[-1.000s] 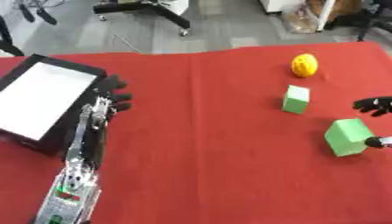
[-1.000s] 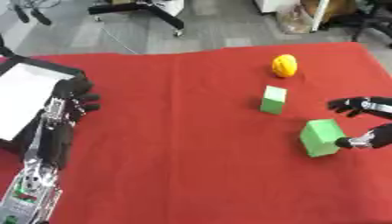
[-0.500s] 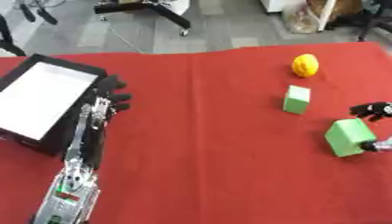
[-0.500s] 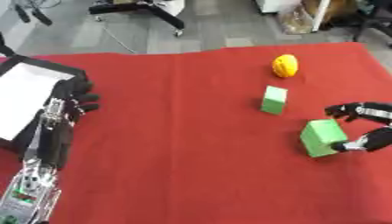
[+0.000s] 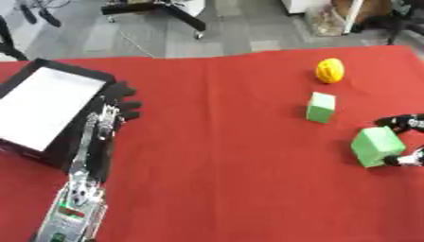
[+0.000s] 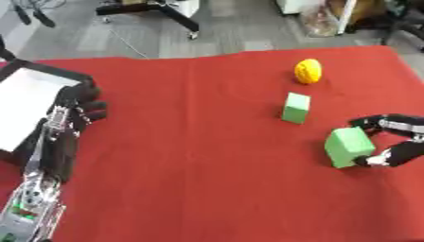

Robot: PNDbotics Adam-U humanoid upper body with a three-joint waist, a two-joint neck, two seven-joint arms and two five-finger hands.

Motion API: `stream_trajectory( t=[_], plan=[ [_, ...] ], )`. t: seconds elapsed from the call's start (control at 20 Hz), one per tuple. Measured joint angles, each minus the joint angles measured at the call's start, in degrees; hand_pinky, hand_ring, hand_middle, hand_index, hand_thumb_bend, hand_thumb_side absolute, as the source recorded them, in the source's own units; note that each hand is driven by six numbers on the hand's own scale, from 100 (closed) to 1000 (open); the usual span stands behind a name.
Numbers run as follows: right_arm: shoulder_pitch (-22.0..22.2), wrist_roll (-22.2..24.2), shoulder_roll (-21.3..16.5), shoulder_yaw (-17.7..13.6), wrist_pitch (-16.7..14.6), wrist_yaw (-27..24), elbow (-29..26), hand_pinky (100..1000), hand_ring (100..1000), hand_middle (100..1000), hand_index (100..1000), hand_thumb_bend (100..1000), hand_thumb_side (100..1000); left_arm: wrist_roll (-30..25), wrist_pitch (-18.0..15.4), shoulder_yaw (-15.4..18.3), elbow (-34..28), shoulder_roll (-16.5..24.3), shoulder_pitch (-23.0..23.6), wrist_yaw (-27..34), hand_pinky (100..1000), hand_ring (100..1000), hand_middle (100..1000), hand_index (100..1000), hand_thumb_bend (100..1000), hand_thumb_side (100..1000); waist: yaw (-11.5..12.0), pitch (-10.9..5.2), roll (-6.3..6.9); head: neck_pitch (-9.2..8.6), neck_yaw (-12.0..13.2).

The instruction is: Pick up the objects with one hand, pass them to the other hand, and then place them into the box on the other side of the table.

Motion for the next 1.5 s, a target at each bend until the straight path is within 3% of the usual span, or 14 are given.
stream_trajectory(
  t=[0.1,0.25,0.4,0.6,0.95,1.4,1.45,1.5],
  plan=[
    [0.00,-0.57,0.04,-0.12,-0.42,0.36,0.22,883,904,808,957,368,365,0.00,0.00,0.00,-0.01,0.00,0.06,0.00,755,727,760,881,371,865,0.00,0.00,0.00,0.00,-0.01],
    [0.07,-1.99,0.10,-0.66,-0.98,0.43,0.40,863,852,647,737,318,327,0.00,0.00,0.00,-0.01,0.00,0.07,0.00,755,727,760,881,370,865,0.00,0.00,0.00,0.00,-0.01],
    [0.63,-4.98,0.32,-1.20,-1.58,0.34,0.32,850,823,595,553,266,311,0.00,0.00,0.00,-0.01,0.00,0.09,0.00,755,727,760,881,368,866,-0.01,0.00,0.00,0.00,0.00],
    [1.12,-10.60,0.47,-2.19,-2.37,-0.71,-1.48,837,800,570,439,205,292,-0.01,0.01,0.00,-0.01,0.00,0.17,0.00,755,727,760,881,363,869,-0.07,0.00,0.00,0.00,0.06],
    [1.01,-17.52,2.44,-2.87,-2.76,-5.06,-9.83,829,788,557,404,180,283,-0.02,0.03,-0.01,0.02,0.00,0.24,0.00,755,728,765,881,361,871,-0.02,0.00,0.00,0.00,0.16],
    [-0.98,-17.38,7.25,-2.42,-2.14,-7.64,-16.08,834,808,558,398,175,285,-0.04,0.04,-0.03,0.24,0.00,0.25,0.01,757,730,767,881,347,873,0.23,0.00,0.00,0.00,0.19],
    [-1.21,-17.31,8.30,-2.46,-2.04,-7.78,-16.88,838,808,559,398,258,337,-0.06,0.06,-0.04,0.39,0.00,0.25,0.01,756,730,766,880,346,871,0.22,0.00,0.00,0.00,0.21],
    [-1.44,-17.29,9.69,-2.47,-1.92,-7.84,-17.89,838,808,557,399,174,287,-0.07,0.07,-0.04,0.48,0.00,0.21,-0.06,756,731,767,880,346,869,0.22,0.00,0.00,0.00,0.24]
  ],
)
